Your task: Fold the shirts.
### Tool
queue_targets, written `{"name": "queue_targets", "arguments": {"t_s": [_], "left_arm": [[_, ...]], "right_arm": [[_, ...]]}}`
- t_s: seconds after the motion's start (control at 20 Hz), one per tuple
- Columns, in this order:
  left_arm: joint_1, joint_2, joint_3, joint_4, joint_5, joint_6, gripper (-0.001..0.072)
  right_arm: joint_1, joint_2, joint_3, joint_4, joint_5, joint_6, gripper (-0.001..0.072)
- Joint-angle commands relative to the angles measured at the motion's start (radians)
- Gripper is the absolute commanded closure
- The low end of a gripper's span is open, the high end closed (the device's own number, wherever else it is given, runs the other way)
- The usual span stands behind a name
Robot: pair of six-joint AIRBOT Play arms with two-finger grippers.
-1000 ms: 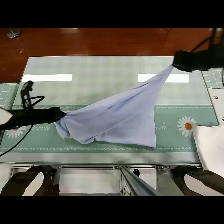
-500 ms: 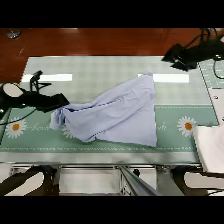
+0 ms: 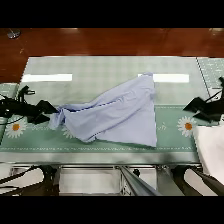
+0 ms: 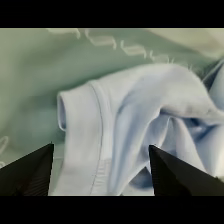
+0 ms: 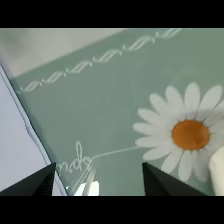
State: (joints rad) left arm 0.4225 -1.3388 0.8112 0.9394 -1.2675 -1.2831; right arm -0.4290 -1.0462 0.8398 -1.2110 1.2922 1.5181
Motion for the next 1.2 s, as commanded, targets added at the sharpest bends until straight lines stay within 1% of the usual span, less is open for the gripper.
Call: {"name": "queue_targets", "arguments": {"t_s": [0.0, 0.1, 0.15, 0.2, 0.25, 0.35, 0.45, 0.5, 0.6, 0.7, 0.85, 1.0, 1.05, 1.1, 1.15], "left_arm": [[-0.017, -0.066, -0.019, -0.049, -0.080, 0.054, 0.0004], [-0.056, -0.079, -0.019, -0.049, -0.071, 0.062, 0.0012], [-0.076, -0.080, -0.019, -0.050, -0.062, 0.069, 0.0192], [-0.089, -0.080, -0.019, -0.050, -0.050, 0.084, 0.0637], [-0.102, -0.079, -0.018, -0.058, -0.045, 0.103, 0.0684], [-0.111, -0.079, -0.017, -0.072, -0.035, 0.105, 0.0684], [-0.111, -0.079, -0.017, -0.084, -0.027, 0.105, 0.0684], [-0.111, -0.080, -0.018, -0.085, -0.024, 0.105, 0.0684], [-0.111, -0.080, -0.018, -0.085, -0.023, 0.113, 0.0684], [-0.111, -0.080, -0.018, -0.085, -0.023, 0.113, 0.0684], [-0.111, -0.080, -0.018, -0.097, -0.013, 0.112, 0.0684], [-0.111, -0.079, -0.018, -0.126, 0.004, 0.113, 0.0684], [-0.111, -0.079, -0.018, -0.131, 0.008, 0.113, 0.0684], [-0.111, -0.078, -0.018, -0.146, 0.010, 0.123, 0.0684], [-0.111, -0.073, -0.017, -0.168, 0.010, 0.124, 0.0684]], "right_arm": [[-0.022, 0.105, -0.263, 0.169, -0.008, -0.085, 0.0096], [-0.022, 0.104, -0.338, 0.184, 0.023, -0.109, 0.0096], [-0.022, 0.104, -0.373, 0.183, 0.033, -0.110, 0.0096], [-0.022, 0.104, -0.400, 0.185, 0.040, -0.113, 0.0096], [-0.022, 0.104, -0.422, 0.185, 0.043, -0.118, 0.0096], [-0.022, 0.104, -0.444, 0.187, 0.042, -0.117, 0.0096], [-0.015, 0.104, -0.460, 0.246, 0.029, -0.117, 0.0096], [0.024, 0.103, -0.462, 0.258, 0.005, -0.116, 0.0096], [0.148, 0.097, -0.461, 0.263, -0.067, -0.060, 0.0096], [0.270, 0.052, -0.459, 0.286, -0.144, -0.019, 0.0096], [0.383, -0.041, -0.431, 0.435, -0.249, -0.016, 0.0096], [0.477, -0.136, -0.348, 0.484, -0.265, -0.018, 0.0097], [0.507, -0.161, -0.317, 0.489, -0.266, -0.018, 0.0130], [0.533, -0.177, -0.288, 0.491, -0.269, -0.021, 0.0307], [0.553, -0.187, -0.260, 0.492, -0.272, -0.045, 0.0586]]}}
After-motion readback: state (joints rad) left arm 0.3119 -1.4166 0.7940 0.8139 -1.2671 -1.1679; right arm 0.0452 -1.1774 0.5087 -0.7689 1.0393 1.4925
